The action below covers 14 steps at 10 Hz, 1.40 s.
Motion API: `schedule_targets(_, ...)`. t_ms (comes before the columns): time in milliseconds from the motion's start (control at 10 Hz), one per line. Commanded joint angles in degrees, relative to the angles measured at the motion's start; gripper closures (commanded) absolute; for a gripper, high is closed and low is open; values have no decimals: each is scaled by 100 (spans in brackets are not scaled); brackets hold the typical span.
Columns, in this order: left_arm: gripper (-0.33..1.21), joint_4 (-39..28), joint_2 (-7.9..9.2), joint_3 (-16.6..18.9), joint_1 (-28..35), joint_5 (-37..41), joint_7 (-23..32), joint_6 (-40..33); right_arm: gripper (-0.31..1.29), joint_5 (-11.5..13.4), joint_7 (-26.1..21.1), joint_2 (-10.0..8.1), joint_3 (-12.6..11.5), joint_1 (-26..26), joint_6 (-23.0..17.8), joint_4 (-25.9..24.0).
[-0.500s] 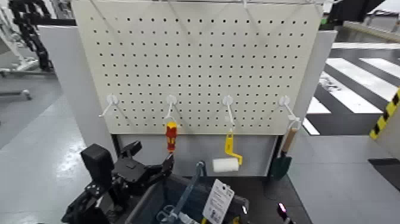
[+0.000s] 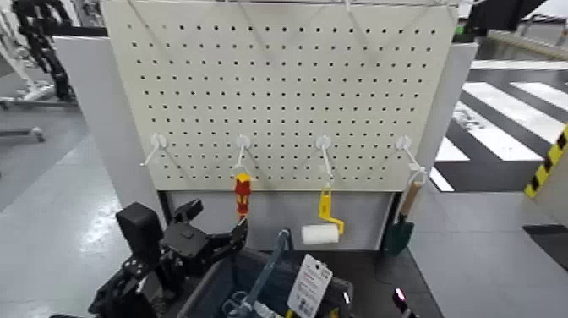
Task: Put the red screwdriver into the crate.
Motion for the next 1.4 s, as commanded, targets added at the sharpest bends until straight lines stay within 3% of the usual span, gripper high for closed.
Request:
schedule_targets(100,11,40,-5,73,-37,79,-173,131,16,-6,3,0,9,0,1,9)
schedule_targets(600,11,559,109,284,-486,290,-1008,500,16,-6,3,9,0,0,9,0)
schedule_targets(1400,11,1701,698,-384,-1707,703,-1904,623,16,-6,3,27,9,0,1,0)
